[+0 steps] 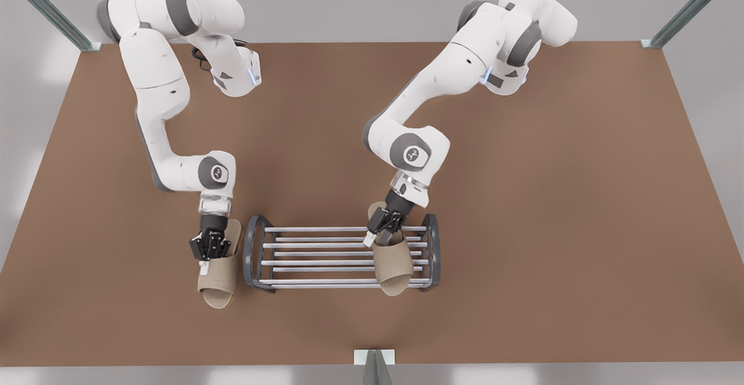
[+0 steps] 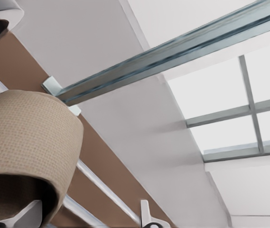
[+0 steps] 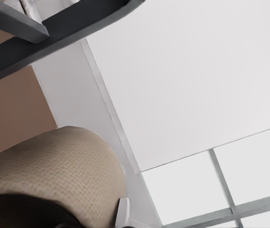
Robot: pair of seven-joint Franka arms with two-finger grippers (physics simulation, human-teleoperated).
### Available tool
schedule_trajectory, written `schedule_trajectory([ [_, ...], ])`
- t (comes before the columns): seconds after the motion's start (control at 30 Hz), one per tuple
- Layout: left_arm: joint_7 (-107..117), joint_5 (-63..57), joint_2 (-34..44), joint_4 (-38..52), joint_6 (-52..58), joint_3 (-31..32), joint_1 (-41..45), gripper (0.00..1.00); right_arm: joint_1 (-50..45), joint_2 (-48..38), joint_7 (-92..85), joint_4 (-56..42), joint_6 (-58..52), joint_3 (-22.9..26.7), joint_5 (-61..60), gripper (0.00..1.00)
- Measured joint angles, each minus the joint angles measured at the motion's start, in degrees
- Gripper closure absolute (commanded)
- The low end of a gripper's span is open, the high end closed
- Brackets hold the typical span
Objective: Place the right shoe on the shoe rack with the right arm, and place the left shoe on the shoe rack with the left arm
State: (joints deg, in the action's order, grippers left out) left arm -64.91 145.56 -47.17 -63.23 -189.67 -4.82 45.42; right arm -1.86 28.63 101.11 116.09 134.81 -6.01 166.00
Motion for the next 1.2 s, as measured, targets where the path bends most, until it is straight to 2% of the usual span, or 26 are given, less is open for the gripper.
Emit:
schedule_trajectory([
  [0.07, 0.61, -0.04, 5.09, -6.92, -1.15, -0.01, 2.08, 0.00, 0.54, -6.23, 0.98, 3.17, 3.42, -1.19, 0.00, 0.79],
  [0.17, 1.24, -0.07, 18.51, -22.25, -2.94, 0.08, 6.49, 0.00, 1.27, -13.55, 2.50, 5.45, 9.58, -1.58, 0.00, 0.79],
  [0.23, 1.55, -0.01, 26.91, -26.61, -5.06, 0.18, 7.72, 0.00, 2.67, -16.09, 3.38, 6.48, 12.65, -1.62, 0.00, 0.79],
  [0.27, 1.56, 0.01, 30.04, -28.15, -5.90, -2.00, 8.38, 0.00, 3.20, -17.30, 3.79, 6.43, 14.22, -1.62, 0.00, 0.79],
  [0.37, -0.02, -0.05, 32.52, -31.70, -6.80, -11.78, 5.85, 0.00, 3.60, -21.59, 5.13, 4.38, 19.26, -1.66, 0.00, 0.79],
  [0.43, -2.39, -2.60, 30.36, -36.28, -3.64, -13.85, -2.27, 0.00, 3.45, -24.10, 6.13, 2.04, 23.05, -1.80, 0.00, 0.79],
  [0.53, -5.47, -18.39, 23.59, -39.61, 8.53, -14.68, -19.02, 0.00, 3.17, -25.10, 7.67, -1.03, 27.80, -2.58, 0.00, 0.79],
  [0.6, -5.58, -36.52, 20.74, -36.63, 20.03, -15.09, -30.25, 0.00, 2.77, -24.92, 8.68, -3.81, 30.94, -3.13, 0.00, 0.79],
  [0.73, 2.32, -84.82, 24.74, -19.95, 48.97, -17.75, -34.86, 0.00, -0.42, -21.97, 10.40, -8.84, 35.10, -3.35, 0.00, 0.79],
  [0.8, 7.62, -108.44, 29.53, -16.18, 65.17, -12.01, -34.88, 0.00, -3.20, -19.07, 11.37, -12.54, 36.36, -3.31, 0.00, 0.79],
  [0.87, 13.11, -123.94, 34.64, -18.37, 79.99, -8.42, -33.90, 0.00, -5.94, -15.44, 12.36, -16.32, 37.27, -3.11, 0.00, 0.79],
  [0.97, 22.15, -135.85, 39.41, -24.11, 93.24, -2.89, -35.24, 0.00, -9.40, -9.66, 13.64, -21.50, 38.04, -2.64, 0.00, 0.79],
  [1.07, 32.04, -144.82, 37.32, -23.14, 97.66, 4.21, -37.19, 0.00, -15.56, -2.68, 14.70, -27.70, 38.33, 1.39, 0.00, 0.79],
  [1.2, 44.64, -149.97, 37.08, -21.02, 98.98, 5.74, -39.39, 0.00, -18.54, 2.62, 15.88, -31.94, 38.47, 3.37, 0.00, 0.79],
])
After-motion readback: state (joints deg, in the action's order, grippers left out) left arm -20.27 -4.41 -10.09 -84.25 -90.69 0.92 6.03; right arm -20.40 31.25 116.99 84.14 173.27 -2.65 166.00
